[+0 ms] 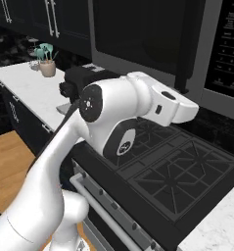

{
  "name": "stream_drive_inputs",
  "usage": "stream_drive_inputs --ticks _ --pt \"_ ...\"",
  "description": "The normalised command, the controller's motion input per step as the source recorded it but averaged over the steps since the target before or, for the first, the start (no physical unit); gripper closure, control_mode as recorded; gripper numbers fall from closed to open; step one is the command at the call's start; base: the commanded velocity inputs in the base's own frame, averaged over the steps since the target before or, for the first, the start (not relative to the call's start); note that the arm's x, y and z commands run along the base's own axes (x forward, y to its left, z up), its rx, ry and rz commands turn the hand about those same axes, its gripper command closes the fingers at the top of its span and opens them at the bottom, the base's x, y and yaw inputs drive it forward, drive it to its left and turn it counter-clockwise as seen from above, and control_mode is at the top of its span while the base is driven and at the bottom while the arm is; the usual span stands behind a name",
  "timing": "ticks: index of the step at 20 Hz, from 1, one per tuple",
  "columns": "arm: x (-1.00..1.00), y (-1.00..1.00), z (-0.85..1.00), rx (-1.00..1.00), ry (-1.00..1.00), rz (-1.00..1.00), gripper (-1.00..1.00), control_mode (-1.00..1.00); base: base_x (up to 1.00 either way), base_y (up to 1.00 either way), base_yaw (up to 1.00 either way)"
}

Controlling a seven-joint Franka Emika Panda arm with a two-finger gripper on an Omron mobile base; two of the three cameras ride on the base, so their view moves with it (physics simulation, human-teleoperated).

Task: Pick the broccoli from the sink and place it in the bowl. Then pick the bowl and place it in the microwave. Then close the microwave door and press the start button.

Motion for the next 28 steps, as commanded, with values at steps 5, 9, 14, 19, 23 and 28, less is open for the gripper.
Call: stream_drive_inputs --ticks 5,9,14,19,23,28 --pt "0.22 -0.36 0.08 0.06 0.00 0.00 1.00 -1.00 0.00 0.00 0.00" --pt "0.23 -0.34 0.00 0.06 0.00 0.00 1.00 -1.00 0.00 0.00 0.00" --pt "0.16 -0.38 -0.01 0.07 0.00 0.00 1.00 -1.00 0.00 0.00 0.00" --pt "0.11 -0.49 -0.04 0.10 0.00 0.01 1.00 -1.00 0.00 0.00 0.00" --pt "0.10 -0.21 0.00 0.05 0.00 0.00 1.00 -1.00 0.00 0.00 0.00" --pt "0.10 -0.18 0.00 0.04 -0.01 0.00 1.00 -1.00 0.00 0.00 0.00"
